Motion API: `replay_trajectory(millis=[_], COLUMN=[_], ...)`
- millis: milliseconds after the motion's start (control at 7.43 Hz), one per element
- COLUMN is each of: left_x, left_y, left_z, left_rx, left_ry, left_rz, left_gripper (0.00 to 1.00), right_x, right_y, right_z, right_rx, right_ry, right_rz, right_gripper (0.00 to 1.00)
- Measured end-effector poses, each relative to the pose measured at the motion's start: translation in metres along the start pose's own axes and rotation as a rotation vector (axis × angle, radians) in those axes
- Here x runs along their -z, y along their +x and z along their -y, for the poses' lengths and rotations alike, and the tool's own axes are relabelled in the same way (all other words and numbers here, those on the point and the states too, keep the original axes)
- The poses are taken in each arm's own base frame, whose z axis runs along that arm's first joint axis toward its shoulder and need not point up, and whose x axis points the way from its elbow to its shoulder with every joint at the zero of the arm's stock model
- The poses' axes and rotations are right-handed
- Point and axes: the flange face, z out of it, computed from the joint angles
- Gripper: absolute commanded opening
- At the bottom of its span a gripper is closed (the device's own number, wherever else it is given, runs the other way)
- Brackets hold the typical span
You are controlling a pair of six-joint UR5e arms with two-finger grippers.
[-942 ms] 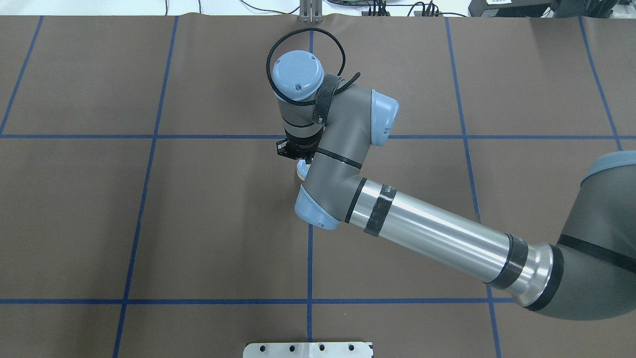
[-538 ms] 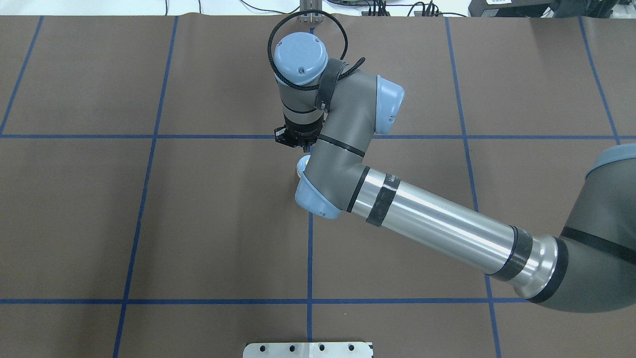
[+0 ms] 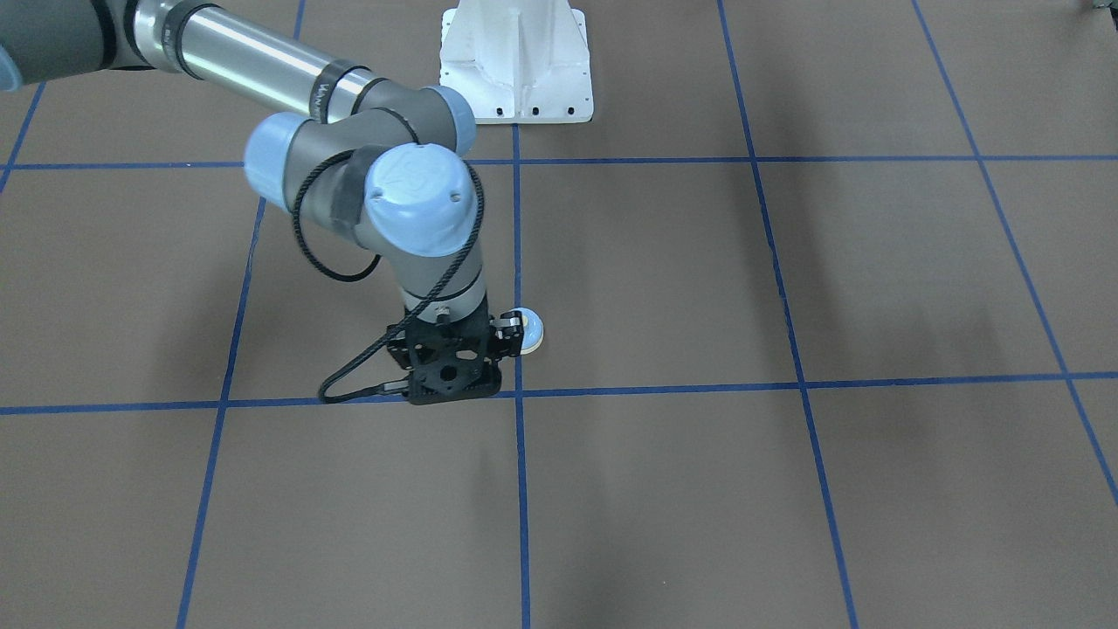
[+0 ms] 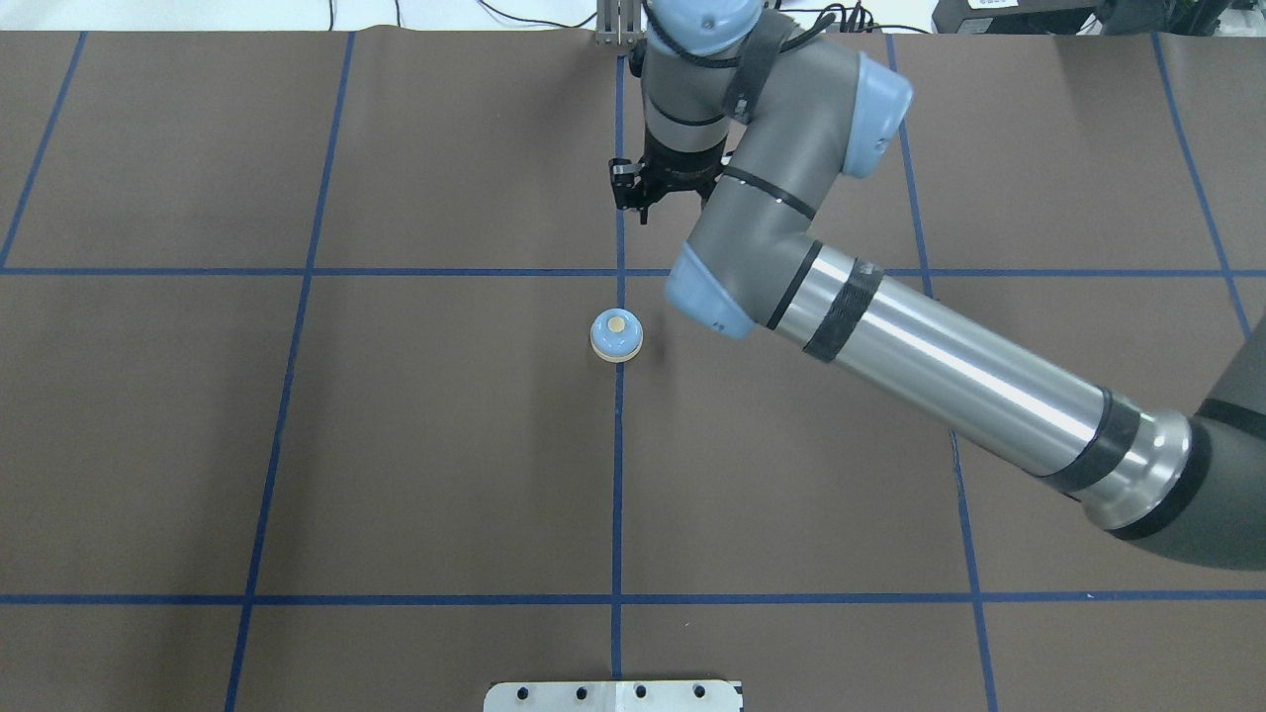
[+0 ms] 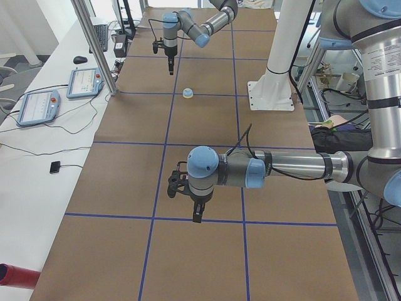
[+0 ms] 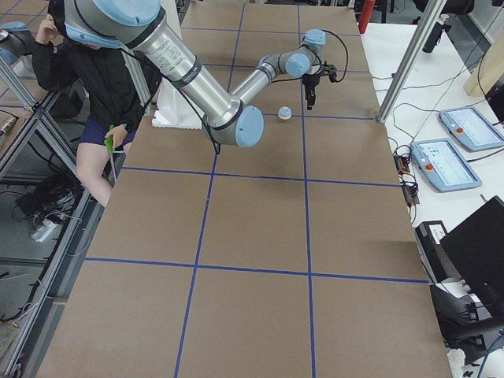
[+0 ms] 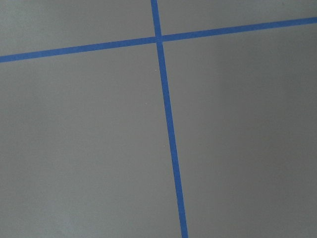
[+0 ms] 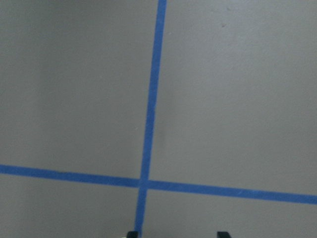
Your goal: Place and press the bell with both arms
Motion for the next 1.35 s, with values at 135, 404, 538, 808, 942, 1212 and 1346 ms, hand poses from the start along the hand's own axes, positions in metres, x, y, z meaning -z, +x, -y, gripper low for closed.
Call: replay_trajectory(millis=[135,404,538,808,942,1212,1346], left_x=[0.002,0.005,0.006,0.008,0.008,0.009,0.011], left_y=[0.002,0.004,0.006,0.008,0.007,0.008,0.008], left_z=[0.000,0.002,0.005,0.007,0.005,0.001,0.001], left_rx=[0.002,0.005,0.012,0.020,0.020,0.013,0.007], left_ry=[0.001,-0.002,-0.010,-0.021,-0.024,-0.022,-0.019], left_rz=[0.001,0.003,0.005,0.011,0.013,0.017,0.032], left_gripper=[1.00,1.00,1.00,1.00,1.00,1.00,1.00], right_x=[0.011,0.034,0.051,0.076,0.087,0.104,0.110], right_y=[0.063,0.219,0.301,0.457,0.530,0.636,0.668], right_z=[0.016,0.038,0.042,0.023,0.001,-0.056,-0.082], right_rx=[0.024,0.123,0.175,0.256,0.243,0.200,0.174], right_ry=[0.003,0.002,-0.010,-0.018,-0.016,-0.002,0.001], right_rz=[-0.002,-0.021,-0.006,0.012,0.012,-0.001,-0.008], right_gripper=[0.99,0.99,0.99,0.99,0.99,1.00,0.99])
